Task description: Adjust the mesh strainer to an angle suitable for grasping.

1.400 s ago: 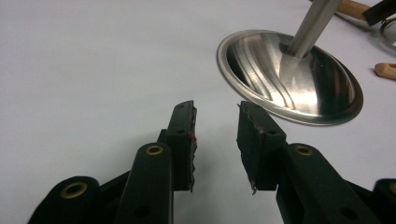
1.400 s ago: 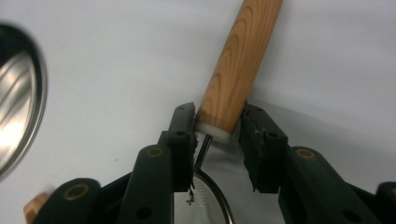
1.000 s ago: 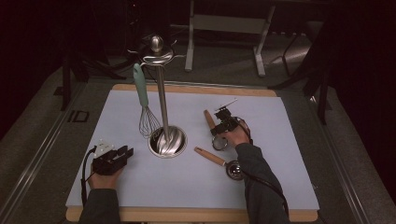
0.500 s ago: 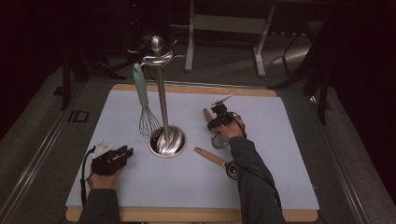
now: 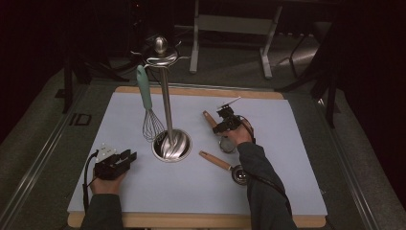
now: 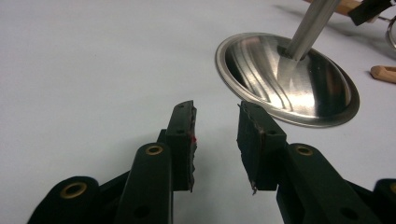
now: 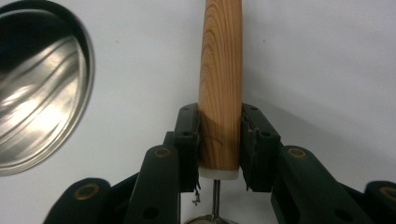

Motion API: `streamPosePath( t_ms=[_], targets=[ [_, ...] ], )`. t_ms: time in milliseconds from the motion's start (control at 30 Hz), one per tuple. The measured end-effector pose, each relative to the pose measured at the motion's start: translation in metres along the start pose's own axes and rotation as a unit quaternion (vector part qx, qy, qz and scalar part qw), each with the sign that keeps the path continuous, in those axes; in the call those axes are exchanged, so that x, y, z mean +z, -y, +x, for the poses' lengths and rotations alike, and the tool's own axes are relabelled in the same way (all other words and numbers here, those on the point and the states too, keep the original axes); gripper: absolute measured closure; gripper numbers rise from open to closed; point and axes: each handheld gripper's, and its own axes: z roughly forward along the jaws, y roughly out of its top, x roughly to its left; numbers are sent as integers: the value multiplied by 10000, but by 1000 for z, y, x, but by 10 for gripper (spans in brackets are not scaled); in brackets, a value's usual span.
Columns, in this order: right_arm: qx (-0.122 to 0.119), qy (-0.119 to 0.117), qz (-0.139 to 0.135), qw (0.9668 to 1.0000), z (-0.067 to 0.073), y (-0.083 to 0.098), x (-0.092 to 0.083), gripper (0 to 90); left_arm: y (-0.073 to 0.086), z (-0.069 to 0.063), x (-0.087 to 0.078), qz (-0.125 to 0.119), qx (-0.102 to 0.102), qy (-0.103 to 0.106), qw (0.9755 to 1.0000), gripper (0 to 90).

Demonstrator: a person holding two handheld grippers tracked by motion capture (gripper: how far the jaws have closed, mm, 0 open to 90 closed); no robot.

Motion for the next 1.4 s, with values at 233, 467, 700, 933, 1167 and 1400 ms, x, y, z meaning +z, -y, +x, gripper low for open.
streamPosePath(
  t_ms=[233, 467, 700, 933, 1167, 1400],
  targets=[
    [43, 73, -280, 9996, 0, 5, -12, 705, 0, 0, 0, 7, 22, 0, 10000, 670],
    [-78, -144, -543, 9984, 4, 10, -20, 706, 0, 0, 0, 11, 26, -5, 10000, 670],
    [-367, -213, -716, 9965, 16, 12, -31, 706, 0, 0, 0, 27, 23, -5, 10000, 670],
    [-649, -239, -923, 9933, 30, 14, -47, 705, 0, 0, 1, 49, 33, -17, 10000, 670],
    [-863, -308, -1133, 9893, 40, 17, -61, 705, 0, 0, 1, 56, 35, -17, 10000, 670],
    [-943, -374, -1305, 9862, 45, 18, -70, 705, 0, -1, 1, 57, 34, -20, 10000, 671]
  ],
)
